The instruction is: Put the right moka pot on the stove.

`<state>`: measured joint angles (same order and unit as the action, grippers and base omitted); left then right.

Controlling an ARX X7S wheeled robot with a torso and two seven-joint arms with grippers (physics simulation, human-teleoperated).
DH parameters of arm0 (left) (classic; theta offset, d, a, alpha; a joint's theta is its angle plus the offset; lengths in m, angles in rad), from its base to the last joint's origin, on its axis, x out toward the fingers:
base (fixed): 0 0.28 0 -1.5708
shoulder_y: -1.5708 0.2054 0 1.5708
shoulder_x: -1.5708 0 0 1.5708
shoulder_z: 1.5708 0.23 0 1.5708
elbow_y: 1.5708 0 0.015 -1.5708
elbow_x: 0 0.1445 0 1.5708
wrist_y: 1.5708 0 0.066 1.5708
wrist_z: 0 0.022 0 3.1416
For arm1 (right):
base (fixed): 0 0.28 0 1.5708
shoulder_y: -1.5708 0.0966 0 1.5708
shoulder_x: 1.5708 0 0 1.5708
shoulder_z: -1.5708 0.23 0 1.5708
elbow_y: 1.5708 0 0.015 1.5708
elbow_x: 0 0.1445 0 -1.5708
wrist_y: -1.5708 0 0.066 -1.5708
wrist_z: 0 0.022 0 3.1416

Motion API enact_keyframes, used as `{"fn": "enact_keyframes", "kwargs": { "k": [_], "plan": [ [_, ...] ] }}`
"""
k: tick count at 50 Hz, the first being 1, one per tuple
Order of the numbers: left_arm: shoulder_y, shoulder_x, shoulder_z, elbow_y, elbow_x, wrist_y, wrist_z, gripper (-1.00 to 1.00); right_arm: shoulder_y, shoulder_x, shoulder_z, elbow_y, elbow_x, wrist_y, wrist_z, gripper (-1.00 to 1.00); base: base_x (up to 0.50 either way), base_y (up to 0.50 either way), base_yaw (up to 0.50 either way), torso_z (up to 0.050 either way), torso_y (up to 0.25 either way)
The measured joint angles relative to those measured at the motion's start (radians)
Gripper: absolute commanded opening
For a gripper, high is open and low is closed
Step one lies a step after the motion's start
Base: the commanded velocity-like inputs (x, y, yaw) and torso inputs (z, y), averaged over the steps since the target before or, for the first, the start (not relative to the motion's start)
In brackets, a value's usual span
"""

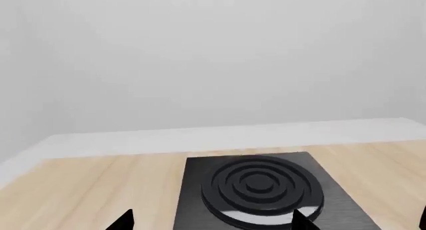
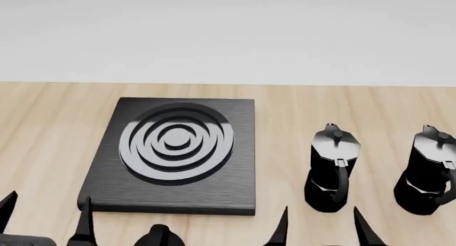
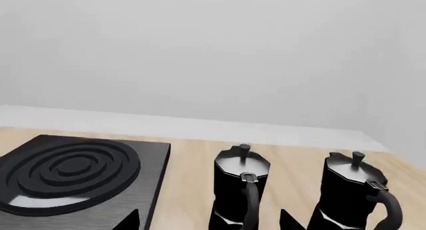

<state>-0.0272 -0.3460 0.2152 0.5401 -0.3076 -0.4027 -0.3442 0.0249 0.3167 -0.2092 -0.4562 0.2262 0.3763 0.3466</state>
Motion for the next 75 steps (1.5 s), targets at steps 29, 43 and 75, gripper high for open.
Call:
{"fn": "enact_keyframes", "kwargs": {
  "k": [29,43,75],
  "plan": [
    [-0.028,-0.059,-0.04,0.263,-0.084,-0.224,-0.062,1.0,0.006,0.031,0.013,-0.147,0.028,0.115,0.034,1.0,0.0,0.0,0.0,0.0,0.0],
    [-0.024,-0.066,-0.042,0.279,-0.084,-0.221,-0.07,1.0,0.018,0.045,0.034,-0.212,0.057,0.192,0.055,1.0,0.0,0.0,0.0,0.0,0.0],
    [-0.013,-0.078,-0.035,0.268,-0.068,-0.176,-0.072,1.0,-0.042,0.158,0.283,-0.36,0.224,0.346,0.063,1.0,0.0,0.0,0.0,0.001,-0.042]
  ]
}}
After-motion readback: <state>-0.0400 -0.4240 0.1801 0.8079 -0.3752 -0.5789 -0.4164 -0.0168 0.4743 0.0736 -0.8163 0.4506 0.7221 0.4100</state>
